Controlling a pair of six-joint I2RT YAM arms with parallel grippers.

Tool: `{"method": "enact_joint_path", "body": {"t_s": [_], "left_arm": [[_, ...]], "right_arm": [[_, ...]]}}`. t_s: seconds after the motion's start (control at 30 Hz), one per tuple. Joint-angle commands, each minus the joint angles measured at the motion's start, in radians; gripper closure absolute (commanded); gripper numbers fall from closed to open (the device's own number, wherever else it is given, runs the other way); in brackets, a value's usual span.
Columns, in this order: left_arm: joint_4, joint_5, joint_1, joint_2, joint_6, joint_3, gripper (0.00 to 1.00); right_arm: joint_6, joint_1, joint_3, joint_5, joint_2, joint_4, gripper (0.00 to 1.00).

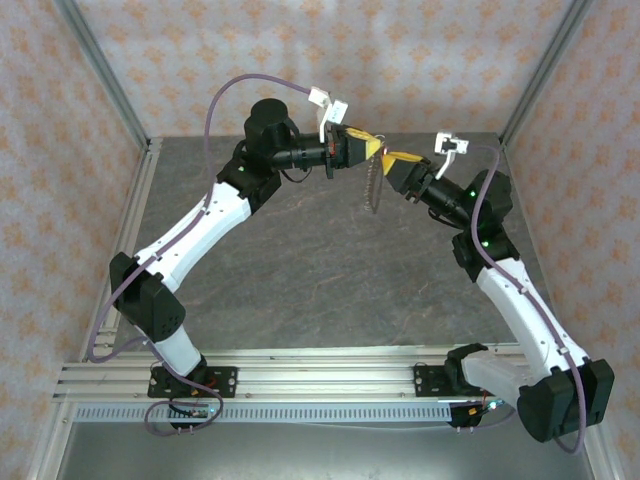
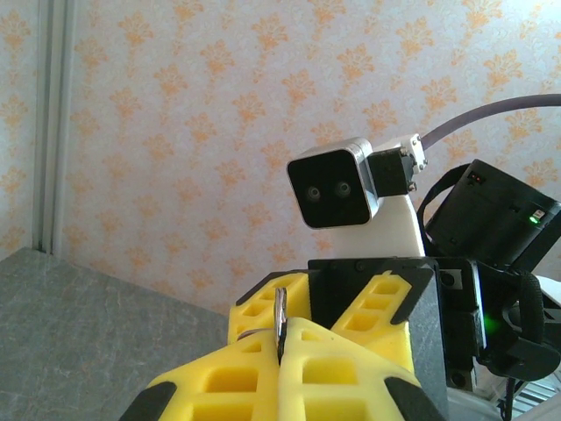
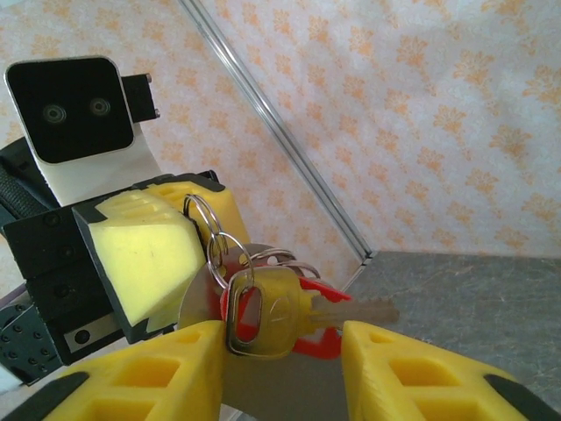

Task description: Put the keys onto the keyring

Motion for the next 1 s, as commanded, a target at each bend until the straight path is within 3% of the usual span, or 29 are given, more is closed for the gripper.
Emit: {"method": "enact_joint_path", "body": {"t_s": [0.0,0.17,0.27,0.43,0.53,0.97], "left_arm": [[0.024,0.022,-0.005,-0.043,0.018,0.025,1.0],[0.033,0.026,-0.004,-0.04,0.009,0.025,1.0],[0.042,0.028,-0.005,-0.039,0.005,0.021,1.0],[0.053,0.027,-0.006,-0.035,-0.003,0.015,1.0],[0.058,0.022,-0.005,-0.034,-0.003,0.009,1.0],[0.131,-0.021,-0.004,-0.035,-0.038,-0.018,1.0]], "right_arm": [[-0.001,0.012,-0.009,-0.026,0.001,0.063,0.58],[0.002,0.015,-0.004,-0.015,0.01,0.067,0.56],[0.002,0.017,0.01,-0.015,0.024,0.064,0.61],[-0.001,0.02,0.025,-0.032,0.035,0.06,0.9],[-0.007,0.02,0.019,-0.042,0.024,0.048,1.0],[-0.073,0.1,0.005,-0.075,0.007,-0.046,1.0]]}}
